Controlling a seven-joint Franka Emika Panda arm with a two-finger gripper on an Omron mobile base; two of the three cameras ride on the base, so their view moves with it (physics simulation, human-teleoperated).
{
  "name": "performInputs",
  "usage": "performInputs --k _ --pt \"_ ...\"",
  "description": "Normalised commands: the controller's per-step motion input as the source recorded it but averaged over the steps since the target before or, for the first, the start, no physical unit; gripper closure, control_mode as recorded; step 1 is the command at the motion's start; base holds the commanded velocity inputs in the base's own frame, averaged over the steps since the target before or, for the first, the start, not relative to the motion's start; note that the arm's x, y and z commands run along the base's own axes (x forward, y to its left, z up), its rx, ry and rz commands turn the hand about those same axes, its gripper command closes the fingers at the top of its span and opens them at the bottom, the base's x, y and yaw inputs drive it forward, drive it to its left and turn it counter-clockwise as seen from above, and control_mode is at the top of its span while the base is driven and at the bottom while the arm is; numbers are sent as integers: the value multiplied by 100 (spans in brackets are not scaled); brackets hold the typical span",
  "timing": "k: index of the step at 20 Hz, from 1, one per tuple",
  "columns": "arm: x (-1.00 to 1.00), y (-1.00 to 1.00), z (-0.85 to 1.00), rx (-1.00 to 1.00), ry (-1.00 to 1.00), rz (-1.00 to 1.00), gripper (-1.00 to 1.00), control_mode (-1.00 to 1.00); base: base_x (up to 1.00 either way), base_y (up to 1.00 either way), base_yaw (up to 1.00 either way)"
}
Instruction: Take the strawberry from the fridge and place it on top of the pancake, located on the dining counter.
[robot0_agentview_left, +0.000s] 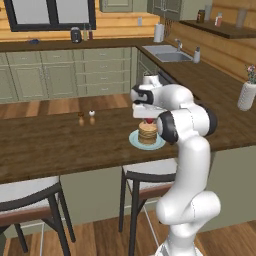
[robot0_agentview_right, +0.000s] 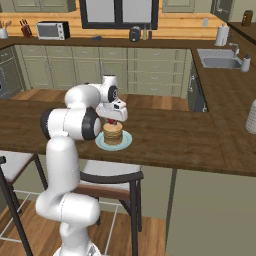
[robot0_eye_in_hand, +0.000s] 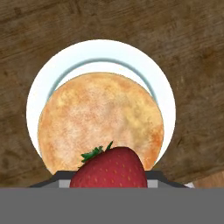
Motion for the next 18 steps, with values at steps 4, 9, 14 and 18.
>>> performInputs --k 4,9,14,18 --pt "17 0 -18 -1 -3 0 100 -100 0 0 0" --pt "0 0 -17 0 -3 0 100 -100 0 0 0" --pt "1 0 -20 0 -2 0 100 -100 0 0 0" --pt "1 0 -2 0 -8 0 100 -100 0 0 0"
